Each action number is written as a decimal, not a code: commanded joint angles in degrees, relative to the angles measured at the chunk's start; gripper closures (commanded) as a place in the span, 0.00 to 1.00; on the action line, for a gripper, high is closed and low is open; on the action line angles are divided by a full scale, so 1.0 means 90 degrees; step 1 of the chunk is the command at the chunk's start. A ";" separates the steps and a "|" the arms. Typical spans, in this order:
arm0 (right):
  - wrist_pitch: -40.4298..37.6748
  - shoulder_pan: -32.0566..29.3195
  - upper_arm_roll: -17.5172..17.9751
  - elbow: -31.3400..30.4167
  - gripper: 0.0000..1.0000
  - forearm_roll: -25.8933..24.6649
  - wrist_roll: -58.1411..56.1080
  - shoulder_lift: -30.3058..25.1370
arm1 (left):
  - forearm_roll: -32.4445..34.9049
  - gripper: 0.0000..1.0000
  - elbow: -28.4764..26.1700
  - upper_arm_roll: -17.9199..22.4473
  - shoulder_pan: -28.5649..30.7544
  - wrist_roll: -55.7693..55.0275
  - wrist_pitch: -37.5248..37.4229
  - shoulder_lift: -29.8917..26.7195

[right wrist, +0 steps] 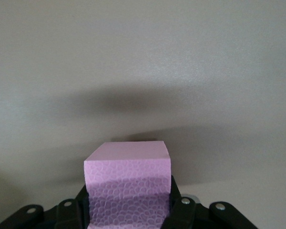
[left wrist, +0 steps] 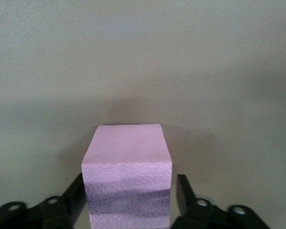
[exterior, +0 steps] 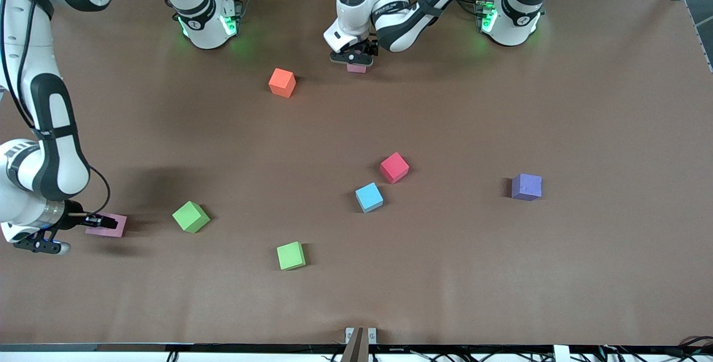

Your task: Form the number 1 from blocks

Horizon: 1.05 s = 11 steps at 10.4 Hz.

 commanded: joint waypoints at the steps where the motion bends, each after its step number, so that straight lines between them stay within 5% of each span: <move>1: 0.0333 0.0283 0.0006 -0.1129 1.00 0.0031 0.0039 -0.0875 | 0.0188 1.00 0.0055 0.0165 -0.0045 -0.0349 0.0098 0.0108; 5: -0.0726 0.0860 0.0016 -0.1691 1.00 0.0060 0.0653 -0.1727 | 0.0149 1.00 0.0124 0.0351 -0.0025 -0.0360 0.0098 0.0196; 6: -0.1136 0.1045 0.0026 -0.1681 1.00 0.0070 0.0693 -0.1931 | 0.0149 0.78 0.0124 0.0361 -0.0025 -0.0350 0.0098 0.0206; 7: -0.1401 0.1211 0.0064 -0.1681 1.00 0.0079 0.0693 -0.2107 | 0.0149 0.01 0.0124 0.0370 -0.0016 -0.0350 0.0098 0.0206; 11: -0.1745 0.2012 0.0094 -0.1691 1.00 0.0089 0.1250 -0.2509 | 0.0159 0.00 0.0211 0.0380 0.0023 -0.0663 0.0078 0.0021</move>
